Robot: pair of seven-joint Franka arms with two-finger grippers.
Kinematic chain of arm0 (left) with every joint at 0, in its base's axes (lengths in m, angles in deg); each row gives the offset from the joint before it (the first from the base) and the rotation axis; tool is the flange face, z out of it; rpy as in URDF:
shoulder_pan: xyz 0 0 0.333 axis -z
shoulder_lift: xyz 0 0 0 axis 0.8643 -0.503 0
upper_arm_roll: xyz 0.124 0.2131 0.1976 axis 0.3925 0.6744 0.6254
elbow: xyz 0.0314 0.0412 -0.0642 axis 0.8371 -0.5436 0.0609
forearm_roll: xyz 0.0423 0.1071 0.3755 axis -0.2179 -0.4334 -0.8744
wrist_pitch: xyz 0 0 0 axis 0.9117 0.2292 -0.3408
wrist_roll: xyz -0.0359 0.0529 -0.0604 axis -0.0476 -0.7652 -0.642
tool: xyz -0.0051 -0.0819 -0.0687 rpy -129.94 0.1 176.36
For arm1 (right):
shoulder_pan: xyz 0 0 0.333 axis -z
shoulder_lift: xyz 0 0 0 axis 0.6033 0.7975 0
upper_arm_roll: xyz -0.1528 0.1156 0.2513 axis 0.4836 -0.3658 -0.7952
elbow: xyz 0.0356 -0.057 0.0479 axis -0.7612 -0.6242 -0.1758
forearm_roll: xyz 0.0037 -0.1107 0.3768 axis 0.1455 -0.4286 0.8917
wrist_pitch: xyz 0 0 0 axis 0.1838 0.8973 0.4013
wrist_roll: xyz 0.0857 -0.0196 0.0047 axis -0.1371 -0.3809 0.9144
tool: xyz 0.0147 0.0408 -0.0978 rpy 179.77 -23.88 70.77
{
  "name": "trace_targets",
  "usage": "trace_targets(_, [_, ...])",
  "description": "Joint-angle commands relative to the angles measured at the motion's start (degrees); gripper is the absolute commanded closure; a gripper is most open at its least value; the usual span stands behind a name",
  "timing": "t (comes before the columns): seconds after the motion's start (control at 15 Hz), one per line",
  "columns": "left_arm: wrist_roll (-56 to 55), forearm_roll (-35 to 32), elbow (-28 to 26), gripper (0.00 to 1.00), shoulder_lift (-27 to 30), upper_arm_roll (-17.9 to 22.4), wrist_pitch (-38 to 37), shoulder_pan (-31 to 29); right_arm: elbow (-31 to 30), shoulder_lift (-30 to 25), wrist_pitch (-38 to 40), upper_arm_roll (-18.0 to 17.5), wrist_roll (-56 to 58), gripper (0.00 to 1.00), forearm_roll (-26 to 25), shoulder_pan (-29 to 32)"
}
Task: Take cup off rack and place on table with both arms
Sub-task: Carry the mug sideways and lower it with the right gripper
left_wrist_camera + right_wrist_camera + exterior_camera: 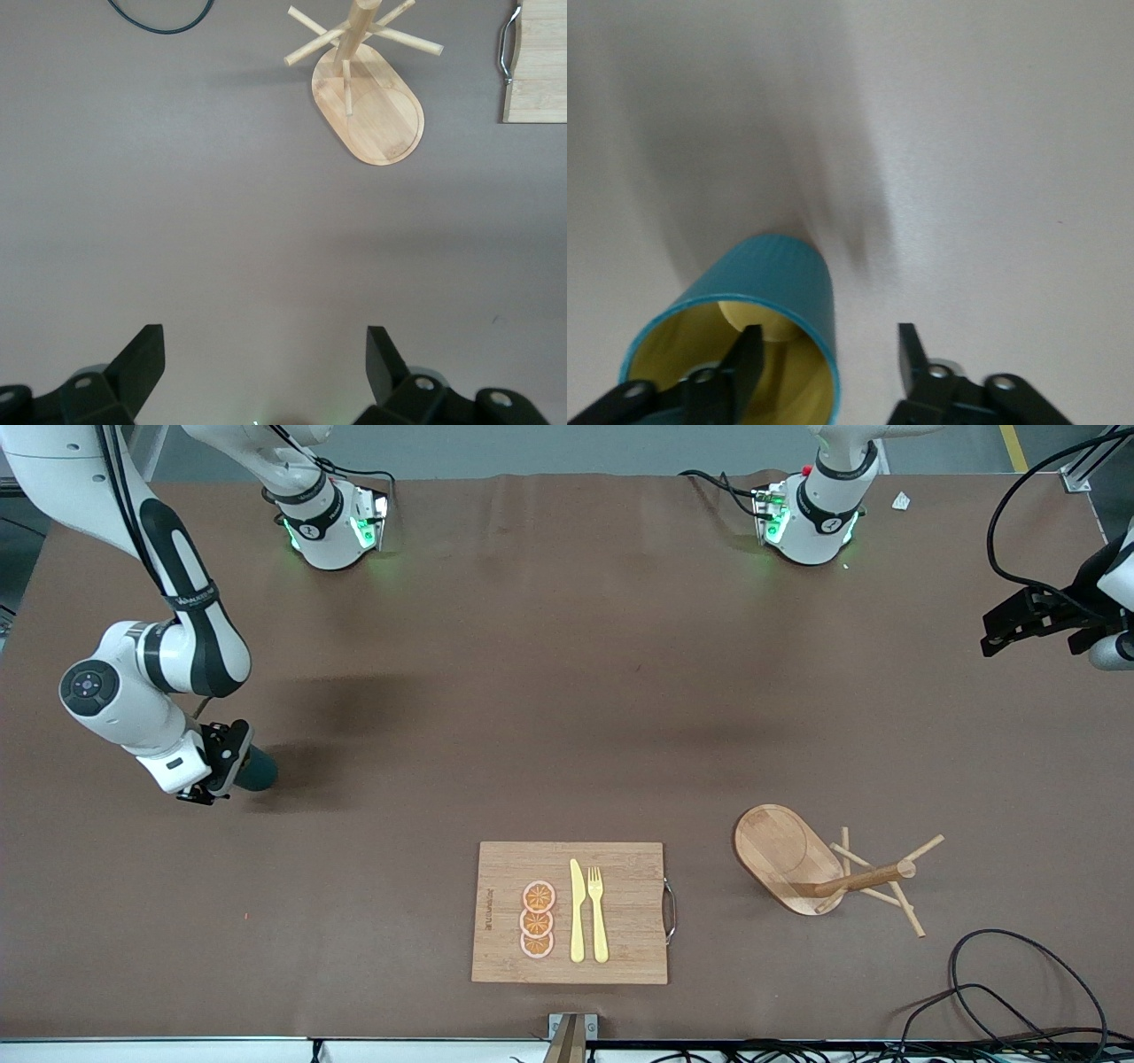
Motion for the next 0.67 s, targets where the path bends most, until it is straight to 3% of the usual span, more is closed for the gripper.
trace_targets(0.0, [0.51,1.01,-1.16,0.0,1.64,-0.27,0.66,-0.77,3.31,-1.05,7.26,-1.19,-5.65,0.0,-0.87,1.3])
trace_targets(0.4, [0.16,1.8,-0.81,0.0,1.2,-0.01,1.8,-1.48,11.76,-5.09,25.64,-1.72,-31.37,0.0,-0.69,0.08])
trace_targets(0.6, [-0.02,1.89,-0.98,0.0,1.55,-0.09,1.46,-1.56,12.12,-9.13,29.88,-1.81,-45.71,0.0,-0.69,-1.42])
